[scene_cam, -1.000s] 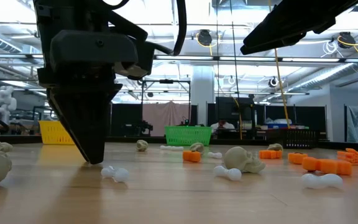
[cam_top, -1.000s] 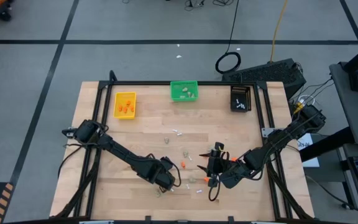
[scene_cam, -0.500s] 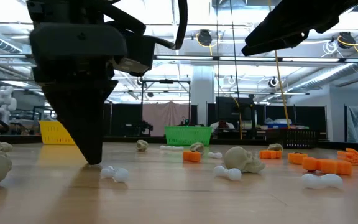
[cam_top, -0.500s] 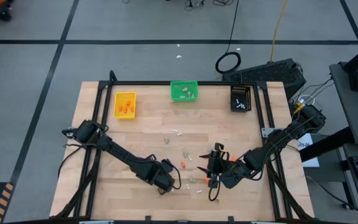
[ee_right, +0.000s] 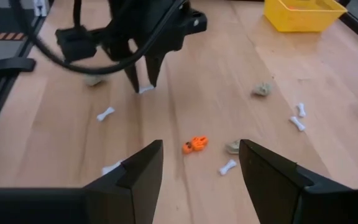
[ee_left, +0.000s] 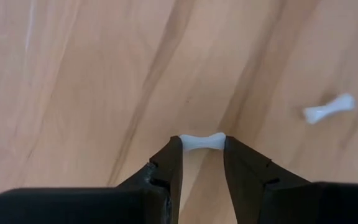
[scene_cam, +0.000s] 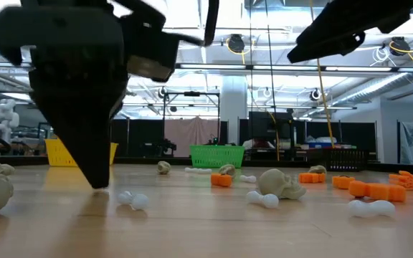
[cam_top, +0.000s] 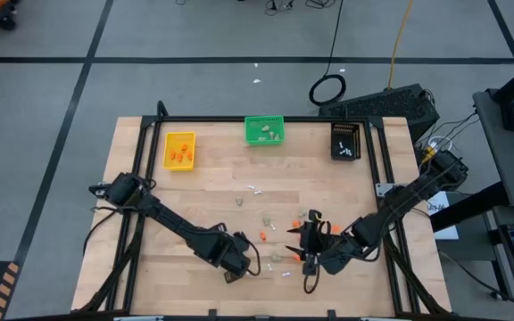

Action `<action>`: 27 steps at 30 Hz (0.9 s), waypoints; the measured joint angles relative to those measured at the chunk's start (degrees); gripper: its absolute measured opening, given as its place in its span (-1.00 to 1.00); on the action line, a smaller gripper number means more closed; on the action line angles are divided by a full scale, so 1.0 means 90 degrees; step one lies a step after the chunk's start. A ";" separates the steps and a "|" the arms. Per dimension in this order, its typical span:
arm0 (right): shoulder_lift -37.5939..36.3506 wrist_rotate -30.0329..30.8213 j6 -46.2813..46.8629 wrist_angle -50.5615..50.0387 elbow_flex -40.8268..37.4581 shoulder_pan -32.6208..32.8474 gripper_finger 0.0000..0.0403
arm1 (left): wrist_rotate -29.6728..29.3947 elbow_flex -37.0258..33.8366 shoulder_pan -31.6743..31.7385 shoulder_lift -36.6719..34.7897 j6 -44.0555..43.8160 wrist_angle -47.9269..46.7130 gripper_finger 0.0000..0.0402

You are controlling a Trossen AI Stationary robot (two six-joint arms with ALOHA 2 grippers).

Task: Sort Halloween decoration
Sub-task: Put the white bone toy into the black bin

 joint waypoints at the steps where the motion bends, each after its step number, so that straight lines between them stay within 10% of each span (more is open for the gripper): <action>1: 0.0000 0.0002 -0.0002 -0.0011 0.0000 0.0042 -0.03 | 0.0000 0.0030 0.0000 -0.0014 0.0023 -0.0002 -0.50; 27: 0.0220 0.0240 0.0386 -0.0065 -0.0268 0.0682 -0.03 | -0.1269 0.0130 -0.0353 -0.0637 0.1936 0.1049 -0.51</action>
